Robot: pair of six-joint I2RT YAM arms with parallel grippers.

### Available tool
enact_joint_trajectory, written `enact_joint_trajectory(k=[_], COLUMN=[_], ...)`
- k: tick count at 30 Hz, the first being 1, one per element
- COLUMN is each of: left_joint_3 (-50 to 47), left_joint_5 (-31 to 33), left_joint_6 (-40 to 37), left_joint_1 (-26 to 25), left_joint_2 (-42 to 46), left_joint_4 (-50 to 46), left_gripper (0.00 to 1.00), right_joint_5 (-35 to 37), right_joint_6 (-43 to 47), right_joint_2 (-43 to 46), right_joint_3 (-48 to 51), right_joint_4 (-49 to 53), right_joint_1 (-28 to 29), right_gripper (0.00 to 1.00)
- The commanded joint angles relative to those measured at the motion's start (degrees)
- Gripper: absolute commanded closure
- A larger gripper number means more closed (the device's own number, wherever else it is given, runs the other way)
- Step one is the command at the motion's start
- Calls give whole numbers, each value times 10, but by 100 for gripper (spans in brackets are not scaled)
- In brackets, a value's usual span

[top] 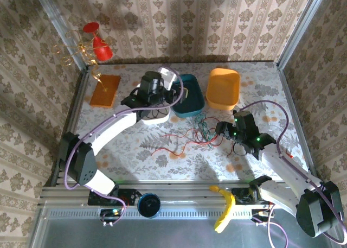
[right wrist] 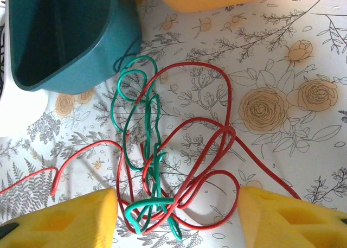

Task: Untangle the cables

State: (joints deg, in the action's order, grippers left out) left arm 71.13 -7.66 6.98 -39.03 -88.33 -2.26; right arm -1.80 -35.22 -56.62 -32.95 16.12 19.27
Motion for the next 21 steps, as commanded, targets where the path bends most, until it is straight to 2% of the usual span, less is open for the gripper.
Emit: enact_joint_trajectory(k=[1,8,12,15,19,21], left_joint_3=[-28,8,48,76,101,109], left_joint_5=[-69,-113,-122,-137,-141,-132], left_joint_6=[-13,-58,-100,-100,-99,-91], left_joint_1=[-30,-118,-155,-167,-180,-182], left_joint_2=[-29,-100,-150,-187,-229,-251], left_joint_4=[-38,-57,-84,-88,-90,-80], left_gripper=[25,26,26,27,29,34], right_joint_5=[-6,-35,1,18,-22,-35], right_joint_6=[25,56,33,-3,-41,-44], right_joint_2=[3,-27,-29,-19,-5,-2], right_joint_3=[-14,-40,-53,-56,-42,-35], right_joint_4=[21,41,71,97,103,101], right_joint_1=[3,8,0,-42,-102,-117], right_gripper=[38,39,38,38,38,38])
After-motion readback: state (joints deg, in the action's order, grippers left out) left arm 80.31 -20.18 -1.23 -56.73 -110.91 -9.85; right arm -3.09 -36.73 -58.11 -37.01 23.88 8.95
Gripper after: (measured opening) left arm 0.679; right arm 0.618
